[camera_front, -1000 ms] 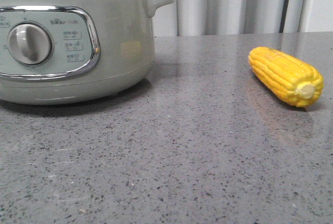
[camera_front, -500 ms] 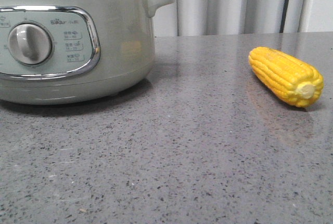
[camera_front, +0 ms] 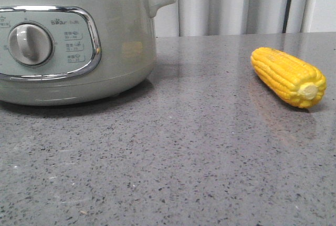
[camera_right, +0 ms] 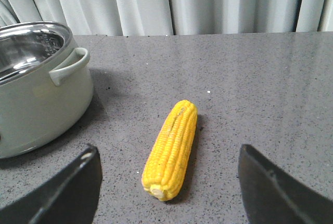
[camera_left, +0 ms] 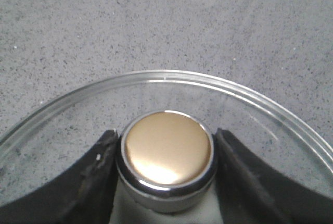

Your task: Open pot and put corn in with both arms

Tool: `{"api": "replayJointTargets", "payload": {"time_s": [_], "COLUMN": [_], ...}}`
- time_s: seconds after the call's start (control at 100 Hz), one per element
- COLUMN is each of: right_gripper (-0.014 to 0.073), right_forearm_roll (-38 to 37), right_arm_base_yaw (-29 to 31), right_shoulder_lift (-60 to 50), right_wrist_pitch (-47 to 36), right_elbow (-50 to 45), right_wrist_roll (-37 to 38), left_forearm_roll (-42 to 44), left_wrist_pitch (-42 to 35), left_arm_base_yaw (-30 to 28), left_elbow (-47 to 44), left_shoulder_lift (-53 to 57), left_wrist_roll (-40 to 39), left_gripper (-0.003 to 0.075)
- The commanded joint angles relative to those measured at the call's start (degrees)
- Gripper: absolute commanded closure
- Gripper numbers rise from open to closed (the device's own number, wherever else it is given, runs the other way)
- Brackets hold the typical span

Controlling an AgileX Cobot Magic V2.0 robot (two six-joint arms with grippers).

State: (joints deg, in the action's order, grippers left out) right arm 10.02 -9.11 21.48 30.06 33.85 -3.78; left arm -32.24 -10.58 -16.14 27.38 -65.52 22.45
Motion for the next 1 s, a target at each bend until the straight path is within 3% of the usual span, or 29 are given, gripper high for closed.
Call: {"api": "replayJointTargets", "payload": {"time_s": [0.0, 0.1, 0.17, 0.42, 0.63, 0.81, 0.99], "right_gripper": [0.0113, 0.0113, 0.0113, 0.0113, 0.0113, 0.0113, 0.0113], "right_forearm_roll": [-0.4, -0.4, -0.4, 0.7, 0.8, 1.5, 3.0], "right_arm_base_yaw": [0.1, 0.1, 0.1, 0.1, 0.1, 0.1, 0.1], "right_shoulder_lift": [1.4, 2.2, 3.1, 10.3, 25.3, 38.9, 44.4], "right_wrist_pitch": [-4.6, -4.6, -4.6, -4.2, 6.4, 11.7, 13.0], "right_elbow": [1.8, 1.8, 1.8, 6.1, 19.2, 29.1, 33.6], "right_wrist_roll": [-0.7, -0.7, -0.7, -0.7, -0.7, -0.7, -0.7], "left_forearm_roll": [0.4, 0.4, 0.3, -1.8, -1.7, -1.1, -1.3], "left_wrist_pitch": [-2.7, -1.3, -1.3, -2.2, -2.3, -4.8, -6.6], "left_arm_base_yaw": [0.3, 0.3, 0.3, 4.2, 10.4, 10.3, 10.3], "left_elbow": [2.1, 2.0, 1.7, 1.3, 1.3, 1.3, 1.3], "left_shoulder_lift": [0.3, -0.6, -0.9, 2.7, 13.8, 19.4, 17.9], "left_wrist_roll": [-0.4, -0.4, -0.4, -0.4, -0.4, 4.8, 7.3], "left_gripper": [0.0565, 0.0461, 0.0430, 0.0403, 0.0365, 0.0365, 0.0365]}}
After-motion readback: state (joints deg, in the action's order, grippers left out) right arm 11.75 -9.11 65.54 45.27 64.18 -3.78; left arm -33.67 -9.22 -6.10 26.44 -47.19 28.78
